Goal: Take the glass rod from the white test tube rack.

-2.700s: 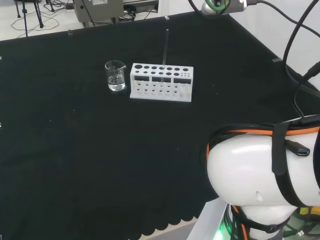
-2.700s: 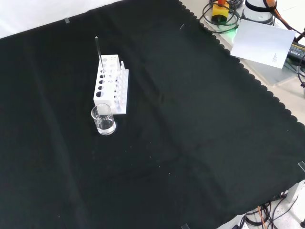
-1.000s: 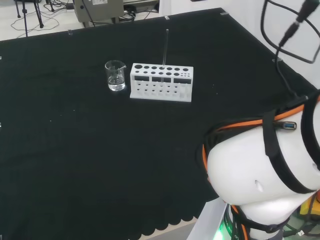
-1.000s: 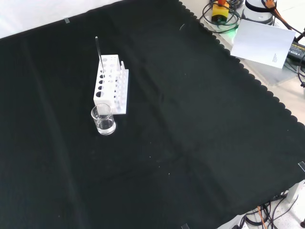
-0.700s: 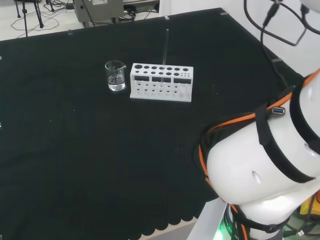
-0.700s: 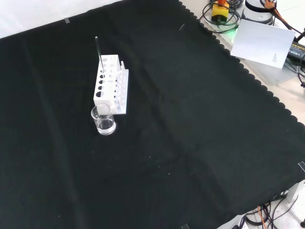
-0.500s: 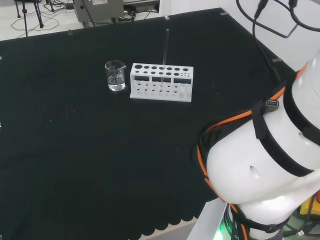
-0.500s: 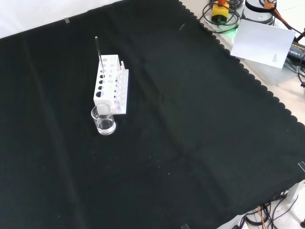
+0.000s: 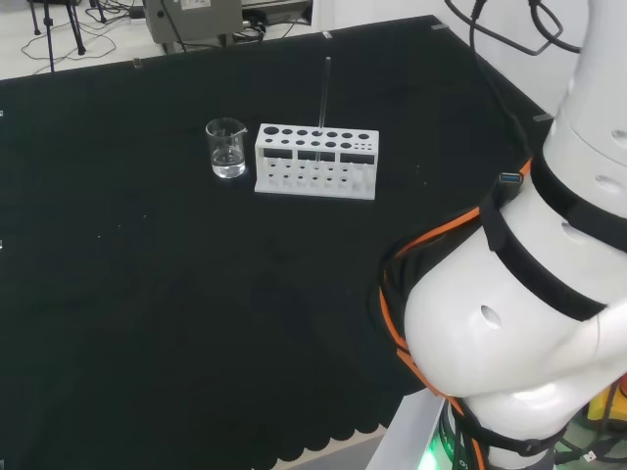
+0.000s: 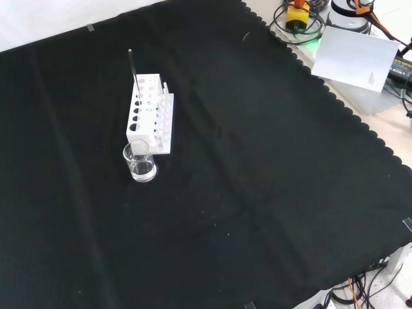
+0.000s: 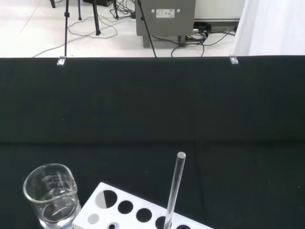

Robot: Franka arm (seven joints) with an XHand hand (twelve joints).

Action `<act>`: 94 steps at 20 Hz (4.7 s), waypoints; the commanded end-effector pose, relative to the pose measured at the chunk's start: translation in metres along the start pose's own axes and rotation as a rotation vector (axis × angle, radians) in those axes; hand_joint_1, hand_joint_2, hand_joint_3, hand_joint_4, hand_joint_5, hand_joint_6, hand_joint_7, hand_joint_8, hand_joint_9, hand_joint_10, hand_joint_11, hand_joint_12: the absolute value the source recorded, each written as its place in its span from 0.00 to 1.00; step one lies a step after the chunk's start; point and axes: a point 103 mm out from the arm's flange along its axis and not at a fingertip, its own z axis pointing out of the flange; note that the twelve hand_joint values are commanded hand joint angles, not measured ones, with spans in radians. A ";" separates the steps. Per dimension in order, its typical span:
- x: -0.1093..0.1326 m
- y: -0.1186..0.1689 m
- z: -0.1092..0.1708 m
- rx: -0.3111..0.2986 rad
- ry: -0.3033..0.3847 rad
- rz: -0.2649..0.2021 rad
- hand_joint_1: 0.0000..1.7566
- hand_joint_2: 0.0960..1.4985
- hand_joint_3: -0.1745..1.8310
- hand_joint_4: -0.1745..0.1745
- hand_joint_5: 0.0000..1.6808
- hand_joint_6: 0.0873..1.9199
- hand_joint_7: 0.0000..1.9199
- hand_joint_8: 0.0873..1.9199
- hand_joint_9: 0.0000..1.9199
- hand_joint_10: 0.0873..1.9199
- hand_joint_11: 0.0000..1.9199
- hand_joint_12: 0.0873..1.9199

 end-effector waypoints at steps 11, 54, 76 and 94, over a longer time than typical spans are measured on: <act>-0.021 0.027 0.065 0.081 0.030 -0.025 0.32 0.64 0.32 0.00 0.21 0.48 0.35 0.52 0.53 0.47 0.40 0.68; -0.019 0.046 0.194 0.131 0.045 -0.116 0.41 0.61 0.34 0.00 0.33 0.50 0.47 0.54 0.69 0.49 0.43 0.67; 0.009 0.041 0.185 0.033 0.068 -0.174 0.68 0.74 0.14 0.00 0.45 0.60 0.53 0.58 0.83 0.45 0.58 0.59; 0.012 0.027 0.124 -0.096 0.136 -0.104 0.74 0.74 0.00 0.00 0.67 0.25 0.61 0.50 0.85 0.43 0.66 0.39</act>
